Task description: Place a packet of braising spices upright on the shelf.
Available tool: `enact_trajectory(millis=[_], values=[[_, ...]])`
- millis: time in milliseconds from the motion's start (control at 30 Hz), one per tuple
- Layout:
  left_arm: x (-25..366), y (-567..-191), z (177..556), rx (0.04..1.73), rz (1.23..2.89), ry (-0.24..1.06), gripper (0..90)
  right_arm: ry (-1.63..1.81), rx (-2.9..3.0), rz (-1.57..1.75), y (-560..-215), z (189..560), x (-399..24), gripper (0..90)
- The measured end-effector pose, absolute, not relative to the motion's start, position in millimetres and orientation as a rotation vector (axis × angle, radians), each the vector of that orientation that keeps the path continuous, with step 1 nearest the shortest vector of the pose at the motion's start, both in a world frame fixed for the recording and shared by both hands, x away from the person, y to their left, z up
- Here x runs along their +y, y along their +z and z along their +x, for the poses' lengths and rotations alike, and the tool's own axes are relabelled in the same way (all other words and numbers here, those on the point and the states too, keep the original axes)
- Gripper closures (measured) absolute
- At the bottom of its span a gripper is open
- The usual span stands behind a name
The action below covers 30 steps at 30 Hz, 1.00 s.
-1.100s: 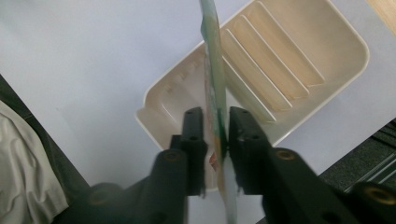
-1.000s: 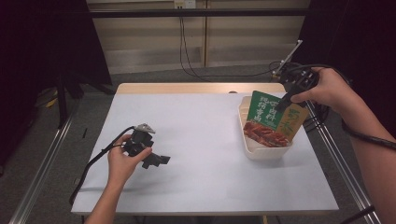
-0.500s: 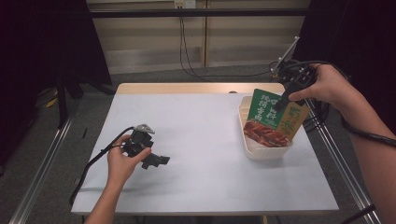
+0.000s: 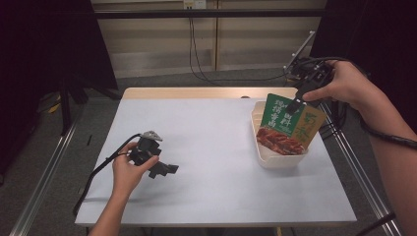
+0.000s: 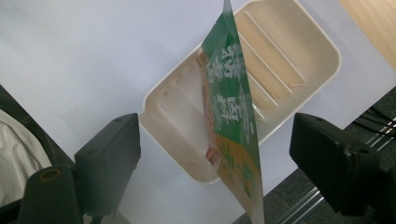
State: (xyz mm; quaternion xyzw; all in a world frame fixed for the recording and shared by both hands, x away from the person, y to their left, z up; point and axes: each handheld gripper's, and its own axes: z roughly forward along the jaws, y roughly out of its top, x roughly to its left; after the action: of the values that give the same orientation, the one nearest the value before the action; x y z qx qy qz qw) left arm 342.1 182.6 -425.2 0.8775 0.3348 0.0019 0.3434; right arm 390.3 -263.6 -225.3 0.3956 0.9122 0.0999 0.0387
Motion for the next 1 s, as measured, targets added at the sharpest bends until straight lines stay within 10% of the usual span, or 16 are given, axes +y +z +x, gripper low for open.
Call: enact_trajectory(millis=[1000], values=[[186.8,-422.5,339.6,0.868,2.266,0.000,0.5,0.365,2.873,1.111,-235.3,383.5,-238.2,14.9]])
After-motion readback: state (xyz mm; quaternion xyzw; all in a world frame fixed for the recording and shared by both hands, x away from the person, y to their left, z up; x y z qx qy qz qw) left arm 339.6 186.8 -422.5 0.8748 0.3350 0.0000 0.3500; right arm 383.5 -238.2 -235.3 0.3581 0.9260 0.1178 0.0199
